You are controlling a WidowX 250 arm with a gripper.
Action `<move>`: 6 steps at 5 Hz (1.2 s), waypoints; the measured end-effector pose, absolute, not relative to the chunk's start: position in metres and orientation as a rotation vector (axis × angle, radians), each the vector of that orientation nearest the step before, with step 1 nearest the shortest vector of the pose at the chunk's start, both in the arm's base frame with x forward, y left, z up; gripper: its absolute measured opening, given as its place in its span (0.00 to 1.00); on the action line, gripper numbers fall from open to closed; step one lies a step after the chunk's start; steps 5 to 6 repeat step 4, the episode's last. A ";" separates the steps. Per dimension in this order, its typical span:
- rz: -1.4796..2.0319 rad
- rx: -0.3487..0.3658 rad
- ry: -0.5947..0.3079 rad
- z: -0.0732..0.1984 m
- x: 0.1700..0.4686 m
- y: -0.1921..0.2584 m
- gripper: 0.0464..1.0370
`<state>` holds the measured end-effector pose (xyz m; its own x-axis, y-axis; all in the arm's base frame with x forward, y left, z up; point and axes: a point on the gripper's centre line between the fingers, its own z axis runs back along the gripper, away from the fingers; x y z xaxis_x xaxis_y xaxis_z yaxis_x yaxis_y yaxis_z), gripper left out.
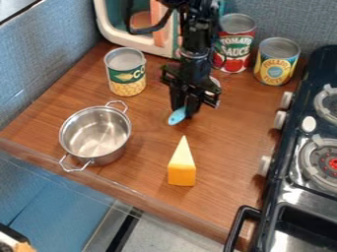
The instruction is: Moves the blue spatula to the middle of the table
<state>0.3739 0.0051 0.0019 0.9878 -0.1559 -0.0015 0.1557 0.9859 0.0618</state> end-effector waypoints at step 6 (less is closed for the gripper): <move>-0.229 0.096 -0.132 0.071 0.365 -0.007 0.97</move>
